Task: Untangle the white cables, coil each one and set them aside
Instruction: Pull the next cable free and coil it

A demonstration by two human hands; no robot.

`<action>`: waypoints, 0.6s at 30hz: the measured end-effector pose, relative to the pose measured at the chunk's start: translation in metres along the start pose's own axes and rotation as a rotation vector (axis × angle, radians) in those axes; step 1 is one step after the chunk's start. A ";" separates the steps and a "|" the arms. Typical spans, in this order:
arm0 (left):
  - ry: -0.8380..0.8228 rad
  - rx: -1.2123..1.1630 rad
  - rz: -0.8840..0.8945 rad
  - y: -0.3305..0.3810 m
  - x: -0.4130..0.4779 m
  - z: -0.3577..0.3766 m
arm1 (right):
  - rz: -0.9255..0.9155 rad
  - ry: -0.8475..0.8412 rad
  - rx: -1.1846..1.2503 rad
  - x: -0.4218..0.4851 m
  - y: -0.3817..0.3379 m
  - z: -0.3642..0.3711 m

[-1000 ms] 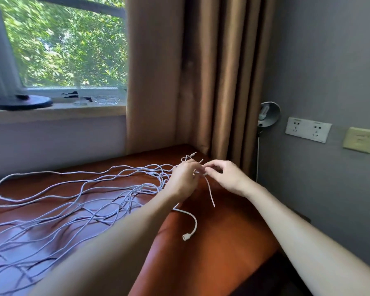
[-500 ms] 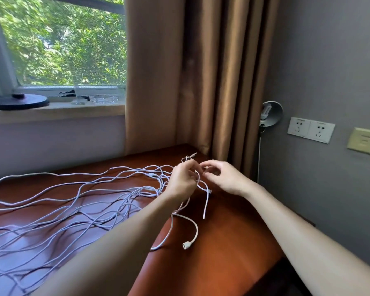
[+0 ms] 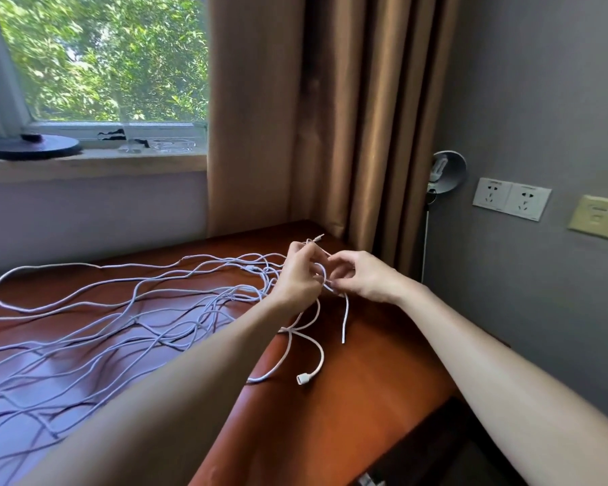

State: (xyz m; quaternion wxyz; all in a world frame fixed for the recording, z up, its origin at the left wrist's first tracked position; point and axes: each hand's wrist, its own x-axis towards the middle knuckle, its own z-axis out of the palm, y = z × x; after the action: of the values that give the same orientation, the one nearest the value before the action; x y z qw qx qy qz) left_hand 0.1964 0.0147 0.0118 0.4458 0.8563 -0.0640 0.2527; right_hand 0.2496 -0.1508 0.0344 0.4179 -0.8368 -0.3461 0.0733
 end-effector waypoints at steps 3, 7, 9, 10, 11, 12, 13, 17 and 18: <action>-0.038 0.028 -0.031 -0.002 -0.002 -0.008 | -0.004 0.030 0.022 -0.001 0.000 -0.001; -0.079 0.114 -0.138 -0.011 -0.004 -0.012 | -0.005 0.038 -0.032 0.000 0.004 -0.002; -0.117 0.200 -0.136 -0.014 -0.005 -0.010 | -0.019 0.035 -0.116 0.000 0.004 0.000; -0.144 0.220 -0.138 -0.012 -0.008 -0.009 | -0.022 0.032 -0.167 0.000 0.004 0.001; -0.160 0.231 -0.143 -0.011 -0.010 -0.009 | -0.023 0.028 -0.213 0.000 0.004 0.002; -0.163 0.237 -0.159 -0.009 -0.012 -0.009 | -0.017 0.029 -0.248 0.000 0.004 0.002; -0.158 0.242 -0.173 -0.008 -0.012 -0.009 | -0.010 0.035 -0.270 0.001 0.004 0.003; -0.160 0.202 -0.216 -0.005 -0.012 -0.010 | -0.014 0.083 -0.305 0.000 0.003 0.003; -0.162 0.188 -0.221 -0.006 -0.011 -0.010 | -0.021 0.103 -0.318 0.001 0.002 0.002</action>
State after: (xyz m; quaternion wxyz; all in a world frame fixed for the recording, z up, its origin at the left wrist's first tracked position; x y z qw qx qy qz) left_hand 0.1848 0.0252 0.0066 0.3822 0.9136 0.0189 0.1372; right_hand 0.2509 -0.1500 0.0320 0.2982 -0.8914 -0.3399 -0.0298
